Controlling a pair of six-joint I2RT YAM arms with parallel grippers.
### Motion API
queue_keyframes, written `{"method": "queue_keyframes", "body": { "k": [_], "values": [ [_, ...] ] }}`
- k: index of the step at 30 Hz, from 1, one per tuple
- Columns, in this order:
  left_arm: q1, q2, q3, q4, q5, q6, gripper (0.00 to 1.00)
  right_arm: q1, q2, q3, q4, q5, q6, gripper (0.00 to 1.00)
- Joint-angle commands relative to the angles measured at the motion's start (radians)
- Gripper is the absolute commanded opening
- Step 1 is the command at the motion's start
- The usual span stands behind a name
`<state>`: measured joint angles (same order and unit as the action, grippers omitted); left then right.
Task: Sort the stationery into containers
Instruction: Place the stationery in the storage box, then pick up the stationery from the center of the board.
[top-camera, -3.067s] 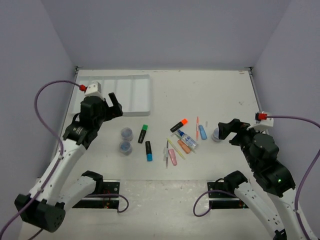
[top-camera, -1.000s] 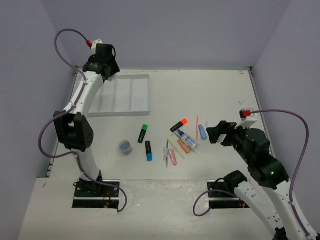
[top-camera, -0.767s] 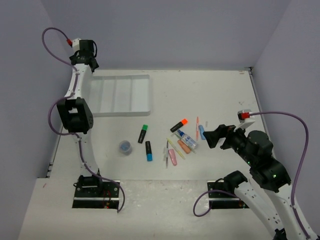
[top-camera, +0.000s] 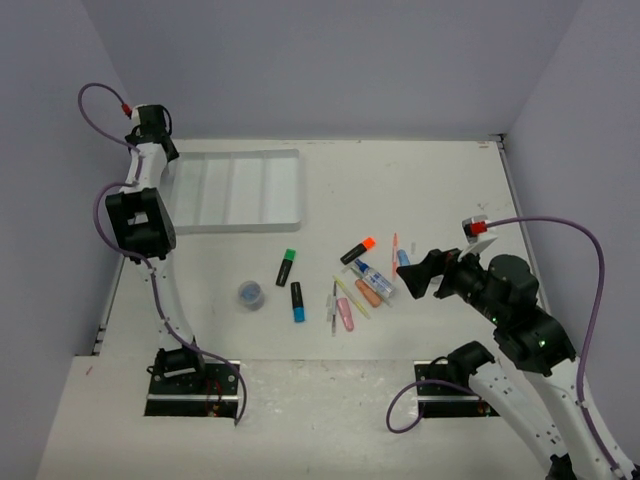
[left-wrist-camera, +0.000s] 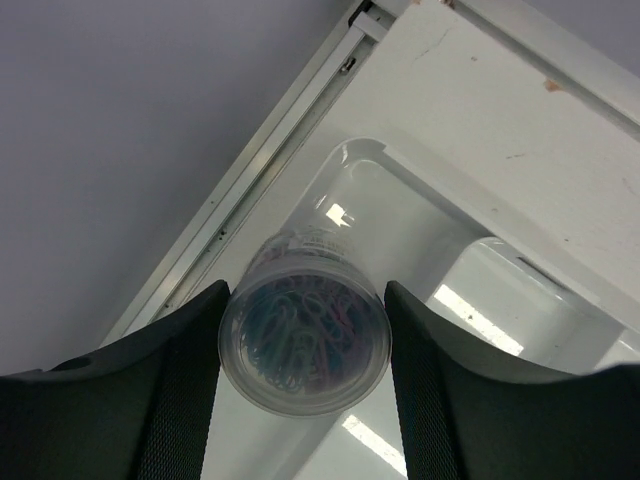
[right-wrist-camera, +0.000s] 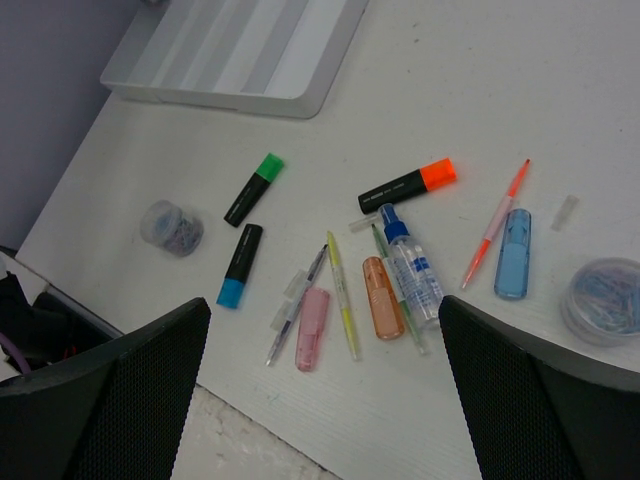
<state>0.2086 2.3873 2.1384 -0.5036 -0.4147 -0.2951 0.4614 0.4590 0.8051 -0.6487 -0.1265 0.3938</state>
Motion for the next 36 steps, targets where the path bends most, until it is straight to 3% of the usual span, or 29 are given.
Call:
{"method": "queue_keyframes", "body": {
  "k": [1, 6, 8, 12, 17, 20, 21, 23, 26, 30, 32, 36],
  "values": [
    [0.025, 0.020, 0.026, 0.037, 0.065, 0.013, 0.55, 0.003, 0.018, 0.018, 0.027, -0.020, -0.024, 0.99],
    [0.025, 0.001, 0.038, 0.022, 0.085, 0.005, 0.92, 0.002, 0.038, 0.028, 0.021, -0.033, -0.035, 0.99],
    [0.018, -0.028, 0.048, 0.006, 0.104, 0.007, 1.00, 0.002, 0.042, 0.031, 0.019, -0.035, -0.038, 0.99],
    [-0.008, -0.094, 0.076, -0.017, 0.092, 0.008, 1.00, 0.002, 0.048, 0.032, 0.026, -0.042, -0.040, 0.99],
    [-0.046, -0.204, 0.167, -0.219, 0.049, -0.139, 1.00, 0.002, 0.047, 0.028, 0.037, -0.033, -0.044, 0.99],
    [-0.142, -0.489, -0.100, -0.275, 0.105, -0.288, 1.00, 0.003, 0.044, 0.023, 0.042, 0.001, -0.046, 0.99],
    [-0.220, -0.685, -0.264, -0.220, 0.071, -0.282, 1.00, 0.003, 0.040, 0.022, 0.044, 0.019, -0.043, 0.99],
    [-0.423, -0.861, -0.553, -0.121, -0.055, -0.294, 1.00, 0.002, 0.026, 0.021, 0.049, 0.022, -0.040, 0.99],
    [-0.625, -1.103, -0.802, -0.122, -0.069, -0.338, 1.00, 0.003, 0.006, 0.023, 0.043, 0.022, -0.039, 0.99],
    [-0.839, -1.219, -1.044, -0.237, -0.087, -0.431, 1.00, 0.003, -0.024, 0.015, 0.039, 0.024, -0.036, 0.99],
    [-0.913, -1.246, -1.193, -0.273, 0.011, -0.478, 1.00, 0.002, -0.031, 0.007, 0.046, 0.026, -0.032, 0.99],
    [-1.043, -1.212, -1.304, -0.275, 0.055, -0.549, 1.00, 0.002, -0.030, 0.003, 0.045, 0.031, -0.028, 0.99]
  ]
}}
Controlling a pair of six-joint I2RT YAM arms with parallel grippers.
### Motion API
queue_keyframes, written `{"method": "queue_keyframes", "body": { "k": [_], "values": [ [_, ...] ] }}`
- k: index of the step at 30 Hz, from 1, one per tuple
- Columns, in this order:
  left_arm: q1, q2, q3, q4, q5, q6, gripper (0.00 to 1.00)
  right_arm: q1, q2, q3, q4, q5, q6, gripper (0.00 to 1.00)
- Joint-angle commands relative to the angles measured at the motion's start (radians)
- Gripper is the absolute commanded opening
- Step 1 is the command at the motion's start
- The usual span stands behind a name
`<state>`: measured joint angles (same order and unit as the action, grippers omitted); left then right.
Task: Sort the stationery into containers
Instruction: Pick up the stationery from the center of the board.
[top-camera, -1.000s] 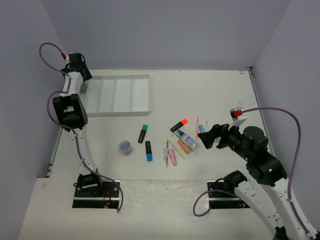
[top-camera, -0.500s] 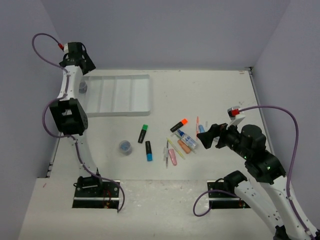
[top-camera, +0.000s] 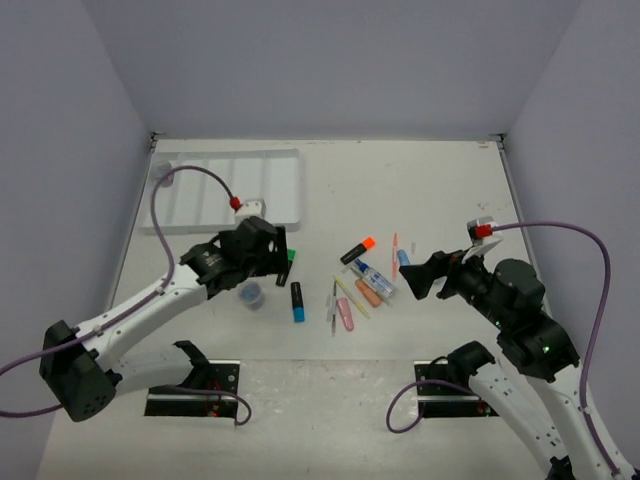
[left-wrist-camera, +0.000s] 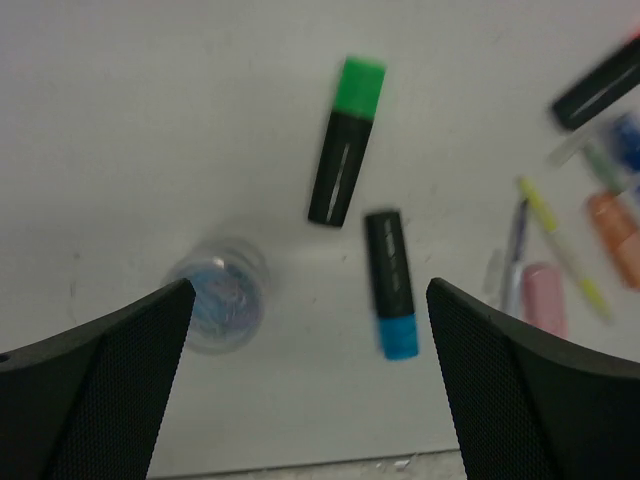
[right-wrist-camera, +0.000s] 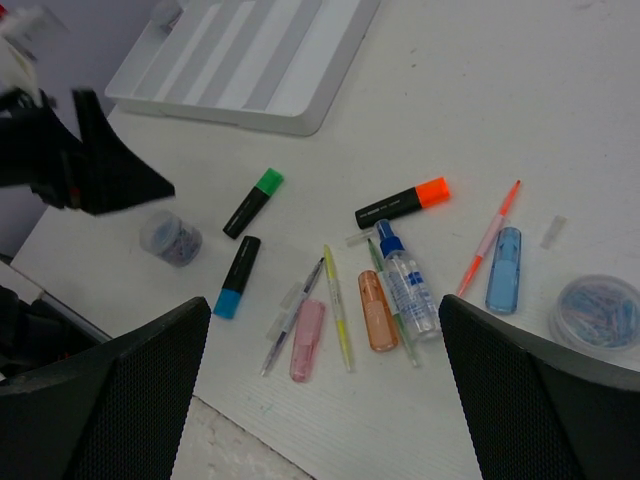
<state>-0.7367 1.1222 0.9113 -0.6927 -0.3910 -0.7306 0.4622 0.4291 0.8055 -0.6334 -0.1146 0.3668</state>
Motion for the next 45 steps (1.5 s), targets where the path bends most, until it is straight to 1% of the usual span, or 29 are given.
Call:
{"method": "queue_keyframes", "body": {
  "k": [1, 4, 11, 14, 16, 19, 23, 26, 29, 31, 34, 35, 36, 37, 38, 39, 40, 42, 44, 45],
  "values": [
    [-0.117, 0.071, -0.073, -0.103, 0.013, -0.127, 1.00, 0.001, 0.003, 0.003, 0.035, 0.019, -0.002, 0.99],
    [-0.126, 0.119, -0.054, -0.125, -0.042, -0.137, 1.00, 0.003, 0.015, 0.005, 0.036, 0.011, -0.005, 0.99],
    [-0.126, 0.169, -0.026, -0.149, -0.119, -0.151, 1.00, 0.003, 0.031, 0.004, 0.033, 0.003, -0.008, 0.99],
    [-0.124, 0.189, -0.029, -0.175, -0.175, -0.179, 1.00, 0.003, 0.039, 0.006, 0.034, 0.001, -0.009, 0.99],
    [-0.086, 0.211, -0.036, -0.161, -0.195, -0.186, 1.00, 0.003, 0.041, 0.003, 0.036, -0.003, -0.011, 0.99],
    [-0.036, 0.226, -0.050, -0.104, -0.191, -0.187, 1.00, 0.001, 0.049, 0.005, 0.039, -0.010, -0.010, 0.99],
    [-0.005, 0.217, -0.058, -0.047, -0.190, -0.170, 1.00, 0.001, 0.057, 0.009, 0.030, -0.016, -0.015, 0.99],
    [0.032, 0.215, -0.095, 0.021, -0.145, -0.138, 1.00, 0.001, 0.054, 0.002, 0.029, -0.026, -0.014, 0.99],
    [0.042, 0.214, -0.141, 0.061, -0.108, -0.130, 0.97, 0.003, 0.051, -0.002, 0.034, -0.027, -0.012, 0.99],
    [0.043, 0.208, -0.155, 0.059, -0.102, -0.137, 0.92, 0.001, 0.055, 0.000, 0.035, -0.031, -0.015, 0.99],
    [0.046, 0.190, -0.183, 0.058, -0.097, -0.146, 0.91, 0.001, 0.064, 0.001, 0.037, -0.038, -0.017, 0.99],
    [0.046, 0.182, -0.195, 0.059, -0.095, -0.150, 0.89, 0.003, 0.069, 0.001, 0.041, -0.042, -0.016, 0.99],
    [0.048, 0.175, -0.208, 0.065, -0.091, -0.151, 0.75, 0.002, 0.071, 0.000, 0.045, -0.046, -0.016, 0.99],
    [0.048, 0.169, -0.217, 0.069, -0.084, -0.150, 0.64, 0.001, 0.071, -0.001, 0.046, -0.049, -0.015, 0.99],
    [0.048, 0.165, -0.223, 0.073, -0.079, -0.149, 0.49, 0.001, 0.071, -0.002, 0.046, -0.050, -0.014, 0.99],
    [0.048, 0.161, -0.224, 0.076, -0.075, -0.150, 0.28, 0.001, 0.071, -0.003, 0.046, -0.051, -0.015, 0.99],
    [0.049, 0.156, -0.219, 0.075, -0.075, -0.150, 0.19, 0.002, 0.070, -0.002, 0.047, -0.049, -0.015, 0.99],
    [0.048, 0.148, -0.205, 0.063, -0.080, -0.147, 0.09, 0.001, 0.068, 0.000, 0.047, -0.047, -0.017, 0.99],
    [0.056, 0.145, -0.160, 0.035, -0.108, -0.140, 0.01, 0.001, 0.066, 0.001, 0.047, -0.048, -0.016, 0.99],
    [0.066, 0.149, -0.130, 0.018, -0.123, -0.133, 0.00, 0.002, 0.066, 0.001, 0.047, -0.048, -0.016, 0.99]
  ]
}}
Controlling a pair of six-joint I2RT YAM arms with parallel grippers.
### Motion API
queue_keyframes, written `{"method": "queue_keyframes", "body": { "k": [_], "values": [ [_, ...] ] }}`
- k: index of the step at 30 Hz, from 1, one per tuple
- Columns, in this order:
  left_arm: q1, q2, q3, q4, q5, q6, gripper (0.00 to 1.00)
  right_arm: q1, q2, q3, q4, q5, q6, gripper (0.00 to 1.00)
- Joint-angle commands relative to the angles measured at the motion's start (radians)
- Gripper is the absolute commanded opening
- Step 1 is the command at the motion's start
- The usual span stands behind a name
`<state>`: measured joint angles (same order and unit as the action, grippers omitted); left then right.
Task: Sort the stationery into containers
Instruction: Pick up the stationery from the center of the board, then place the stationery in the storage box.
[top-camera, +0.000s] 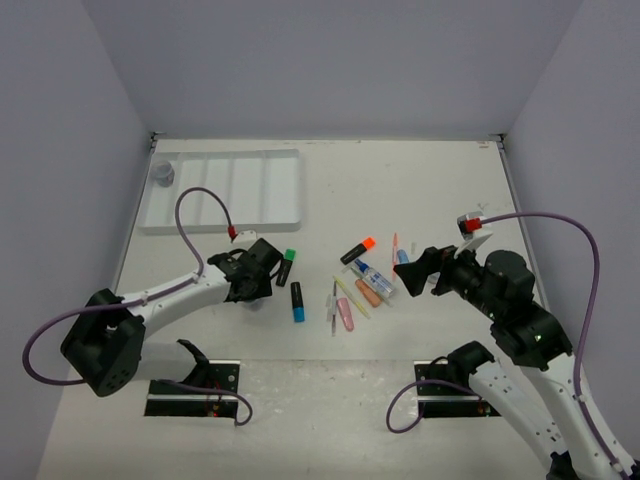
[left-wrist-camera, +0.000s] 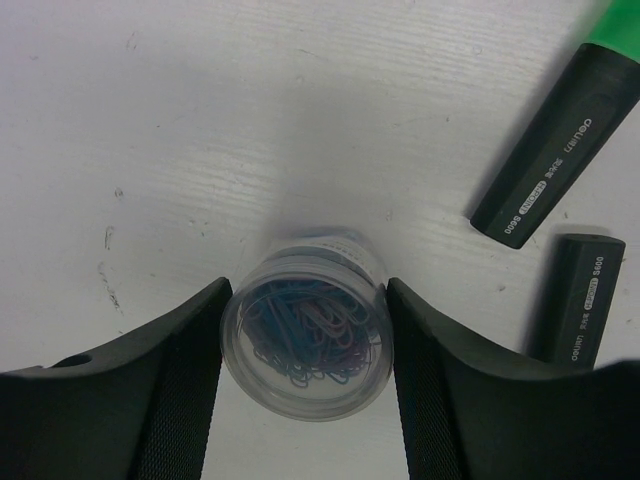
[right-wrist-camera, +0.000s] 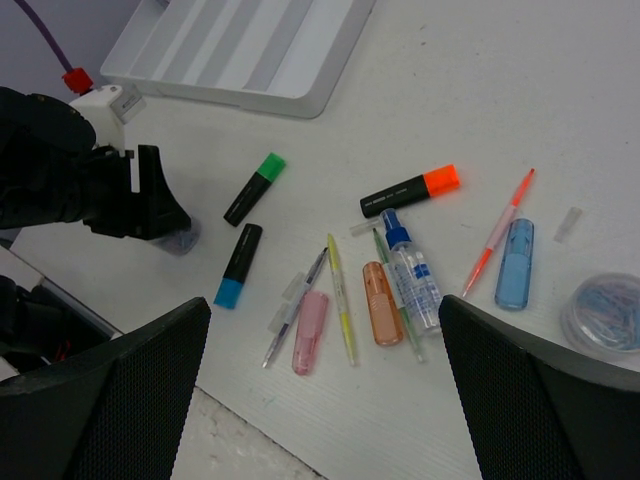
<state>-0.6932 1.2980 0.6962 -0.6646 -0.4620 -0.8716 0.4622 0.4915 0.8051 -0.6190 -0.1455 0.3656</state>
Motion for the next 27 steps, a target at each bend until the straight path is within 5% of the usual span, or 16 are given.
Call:
{"method": "queue_keyframes", "body": {
  "k": [1, 6, 13, 20, 27],
  "values": [
    [0.047, -0.014, 0.131, -0.024, -0.082, 0.022, 0.00, 0.003, 0.003, 0.002, 0.035, -0.022, -0.014, 0.99],
    [0.297, 0.066, 0.360, 0.005, -0.093, 0.097, 0.00, 0.002, -0.012, 0.000, 0.053, -0.049, -0.013, 0.99],
    [0.843, 0.220, 0.697, 0.149, 0.103, 0.087, 0.00, 0.003, -0.014, -0.010, 0.059, -0.092, -0.014, 0.99],
    [0.964, 0.715, 1.215, -0.016, 0.127, 0.195, 0.00, 0.002, -0.010, -0.017, 0.068, -0.107, -0.013, 0.99],
    [0.980, 0.891, 1.356, -0.018, 0.117, 0.238, 0.00, 0.003, 0.021, -0.019, 0.057, -0.121, -0.014, 0.99]
  ]
}}
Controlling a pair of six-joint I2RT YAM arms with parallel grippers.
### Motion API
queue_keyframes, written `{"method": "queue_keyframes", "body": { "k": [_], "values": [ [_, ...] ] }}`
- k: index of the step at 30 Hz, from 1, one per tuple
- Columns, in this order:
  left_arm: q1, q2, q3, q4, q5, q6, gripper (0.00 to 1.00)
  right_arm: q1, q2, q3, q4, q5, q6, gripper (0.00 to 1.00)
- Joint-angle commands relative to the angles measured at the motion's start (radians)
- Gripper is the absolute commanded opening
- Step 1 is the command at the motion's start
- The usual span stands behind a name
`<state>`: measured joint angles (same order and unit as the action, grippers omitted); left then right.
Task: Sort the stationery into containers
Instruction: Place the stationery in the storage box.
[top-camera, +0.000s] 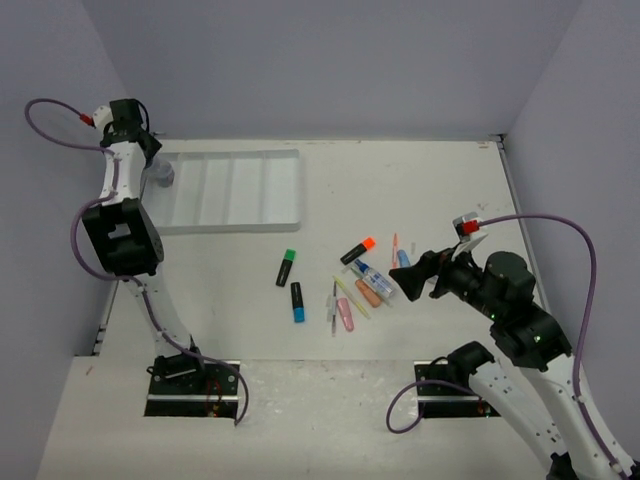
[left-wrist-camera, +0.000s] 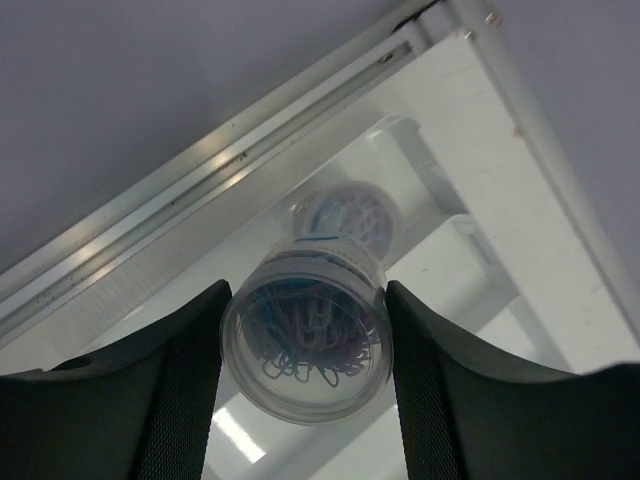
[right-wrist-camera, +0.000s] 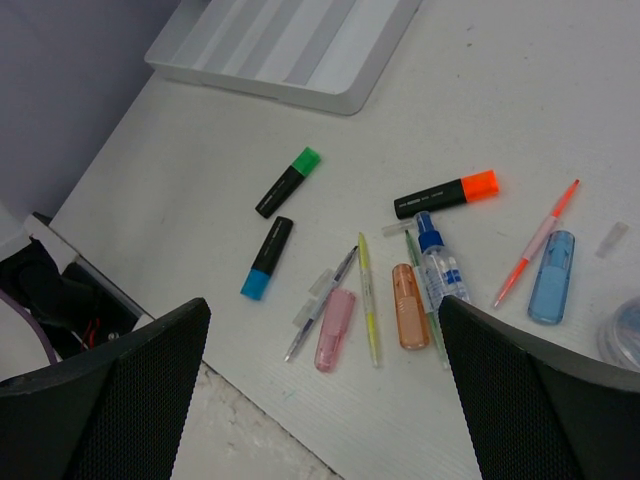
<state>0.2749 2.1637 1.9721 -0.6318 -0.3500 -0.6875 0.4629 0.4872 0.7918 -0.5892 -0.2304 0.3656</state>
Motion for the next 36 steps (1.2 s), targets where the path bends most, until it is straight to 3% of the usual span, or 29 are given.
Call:
{"method": "queue_keyframes", "body": {
  "k": [1, 12, 19, 25, 32, 34, 36],
  "values": [
    [0.012, 0.035, 0.087, -0.054, -0.004, 0.053, 0.00, 0.002, 0.027, -0.007, 0.027, -0.036, -0.014, 0.99],
    [0.035, 0.096, 0.099, -0.057, -0.050, 0.067, 0.00, 0.002, 0.056, -0.003, 0.034, -0.036, -0.013, 0.99],
    [0.043, 0.111, 0.089, -0.046, -0.004, 0.072, 0.10, 0.001, 0.065, -0.002, 0.032, -0.027, -0.013, 0.99],
    [0.043, 0.094, 0.046, -0.029, 0.019, 0.074, 0.13, 0.000, 0.064, -0.006, 0.029, -0.023, -0.011, 0.99],
    [0.041, 0.092, 0.012, -0.011, 0.052, 0.076, 0.33, 0.001, 0.065, -0.006, 0.030, -0.023, -0.011, 0.99],
    [0.041, 0.093, 0.011, -0.013, 0.065, 0.077, 0.52, 0.002, 0.062, -0.006, 0.028, -0.024, -0.011, 0.99],
    [0.040, 0.088, 0.011, -0.020, 0.055, 0.076, 0.63, 0.002, 0.060, -0.006, 0.028, -0.023, -0.011, 0.99]
  ]
}}
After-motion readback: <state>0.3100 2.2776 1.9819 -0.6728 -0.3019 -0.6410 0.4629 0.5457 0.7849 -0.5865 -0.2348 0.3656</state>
